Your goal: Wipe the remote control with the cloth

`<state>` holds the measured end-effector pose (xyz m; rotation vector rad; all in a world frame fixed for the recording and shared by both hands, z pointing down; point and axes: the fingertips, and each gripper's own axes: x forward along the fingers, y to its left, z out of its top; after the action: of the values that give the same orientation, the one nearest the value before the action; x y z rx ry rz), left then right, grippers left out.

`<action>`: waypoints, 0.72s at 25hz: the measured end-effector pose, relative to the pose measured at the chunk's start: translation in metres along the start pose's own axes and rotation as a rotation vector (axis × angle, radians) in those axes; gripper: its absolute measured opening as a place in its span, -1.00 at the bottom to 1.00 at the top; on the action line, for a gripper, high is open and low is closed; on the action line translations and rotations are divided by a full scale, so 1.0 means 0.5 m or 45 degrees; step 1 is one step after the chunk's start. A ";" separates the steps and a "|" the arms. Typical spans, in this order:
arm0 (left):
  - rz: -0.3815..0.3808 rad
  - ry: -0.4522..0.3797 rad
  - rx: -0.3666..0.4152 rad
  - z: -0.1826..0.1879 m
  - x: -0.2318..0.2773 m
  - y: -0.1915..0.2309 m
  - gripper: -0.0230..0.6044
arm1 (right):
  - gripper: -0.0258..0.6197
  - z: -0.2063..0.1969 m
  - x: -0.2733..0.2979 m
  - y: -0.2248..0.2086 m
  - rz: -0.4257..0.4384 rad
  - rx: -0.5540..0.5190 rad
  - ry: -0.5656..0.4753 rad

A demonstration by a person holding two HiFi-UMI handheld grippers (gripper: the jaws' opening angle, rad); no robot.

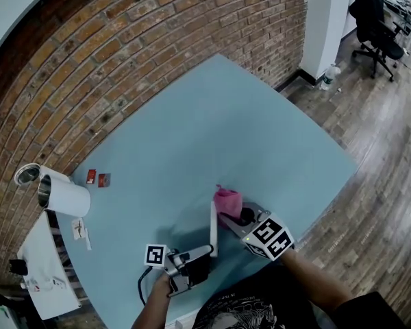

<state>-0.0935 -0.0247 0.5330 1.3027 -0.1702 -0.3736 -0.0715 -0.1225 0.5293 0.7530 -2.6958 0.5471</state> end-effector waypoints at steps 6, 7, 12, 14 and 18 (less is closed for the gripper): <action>-0.020 -0.015 -0.010 -0.001 0.010 -0.006 -0.12 | -0.72 -0.006 -0.016 0.017 0.028 0.035 -0.008; -0.023 -0.018 -0.009 0.000 0.010 -0.007 -0.12 | -0.72 -0.006 -0.019 0.020 0.035 0.038 -0.010; -0.036 -0.039 -0.006 0.003 0.010 -0.008 -0.12 | -0.72 -0.016 -0.026 0.035 0.061 0.044 -0.002; -0.044 -0.052 -0.008 0.004 0.009 -0.007 -0.12 | -0.72 -0.019 -0.028 0.045 0.079 0.047 0.001; -0.066 -0.078 -0.011 0.007 0.012 -0.012 -0.12 | -0.72 -0.023 -0.034 0.069 0.118 0.052 0.007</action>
<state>-0.0903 -0.0314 0.5276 1.2893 -0.1864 -0.4583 -0.0742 -0.0830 0.5238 0.6385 -2.7325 0.6266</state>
